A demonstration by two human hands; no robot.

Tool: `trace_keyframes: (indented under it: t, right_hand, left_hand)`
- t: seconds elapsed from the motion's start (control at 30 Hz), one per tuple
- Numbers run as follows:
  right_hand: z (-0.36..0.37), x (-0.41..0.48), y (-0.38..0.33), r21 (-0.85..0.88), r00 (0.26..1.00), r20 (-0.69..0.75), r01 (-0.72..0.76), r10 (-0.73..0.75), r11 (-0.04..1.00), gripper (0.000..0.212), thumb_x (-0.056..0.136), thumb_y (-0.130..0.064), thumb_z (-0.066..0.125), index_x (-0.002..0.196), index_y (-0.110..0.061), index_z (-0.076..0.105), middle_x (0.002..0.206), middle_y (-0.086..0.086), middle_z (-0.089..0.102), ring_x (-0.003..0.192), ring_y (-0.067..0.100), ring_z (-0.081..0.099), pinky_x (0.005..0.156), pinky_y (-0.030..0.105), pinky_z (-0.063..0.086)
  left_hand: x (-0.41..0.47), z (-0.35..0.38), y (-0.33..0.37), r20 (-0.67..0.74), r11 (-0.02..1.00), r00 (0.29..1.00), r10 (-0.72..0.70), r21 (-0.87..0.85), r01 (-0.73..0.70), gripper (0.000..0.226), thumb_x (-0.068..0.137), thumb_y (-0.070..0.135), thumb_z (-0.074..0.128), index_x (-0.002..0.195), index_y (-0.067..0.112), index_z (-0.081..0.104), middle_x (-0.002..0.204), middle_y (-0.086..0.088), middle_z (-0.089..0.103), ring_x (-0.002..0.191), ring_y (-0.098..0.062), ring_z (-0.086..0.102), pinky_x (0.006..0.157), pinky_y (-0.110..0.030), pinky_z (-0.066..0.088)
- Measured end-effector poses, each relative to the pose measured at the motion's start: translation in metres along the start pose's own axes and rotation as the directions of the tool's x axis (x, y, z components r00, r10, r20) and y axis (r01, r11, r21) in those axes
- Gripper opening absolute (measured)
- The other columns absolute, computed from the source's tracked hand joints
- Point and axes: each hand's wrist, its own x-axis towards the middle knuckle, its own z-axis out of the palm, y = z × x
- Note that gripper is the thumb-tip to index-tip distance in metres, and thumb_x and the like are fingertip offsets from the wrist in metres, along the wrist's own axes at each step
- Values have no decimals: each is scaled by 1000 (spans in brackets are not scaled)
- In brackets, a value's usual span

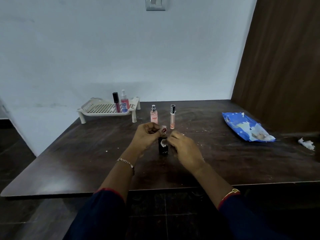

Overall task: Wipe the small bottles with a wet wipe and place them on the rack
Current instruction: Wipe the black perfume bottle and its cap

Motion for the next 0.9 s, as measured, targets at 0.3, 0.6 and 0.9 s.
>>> trace_keyframes:
  t: [0.3,0.6,0.9]
  right_hand:
    - [2,-1,-2,-2,991,-84,-103,103,995,11,78,3,59,83,-7,60,85,9,58,74,29,59,58,29,39]
    - [11,-2,-1,131,955,-204,-189,213,973,18,78,6,59,71,-9,51,74,-4,42,65,13,43,59,17,23]
    - [26,0,3,364,853,-248,-357,459,860,21,78,-1,65,68,-10,50,71,1,50,67,18,49,59,36,41]
  left_hand:
    - [-1,0,-2,-12,1000,1000,-9,4,9,14,82,6,68,92,-3,65,78,-7,67,72,-15,61,70,-26,50]
    - [0,-2,2,-7,998,1000,-25,60,26,9,81,8,69,76,12,62,72,-5,65,65,-13,58,61,-24,47]
    - [0,0,0,-40,994,999,-16,104,20,18,80,10,71,91,-3,66,80,-13,68,71,-17,61,64,-28,51]
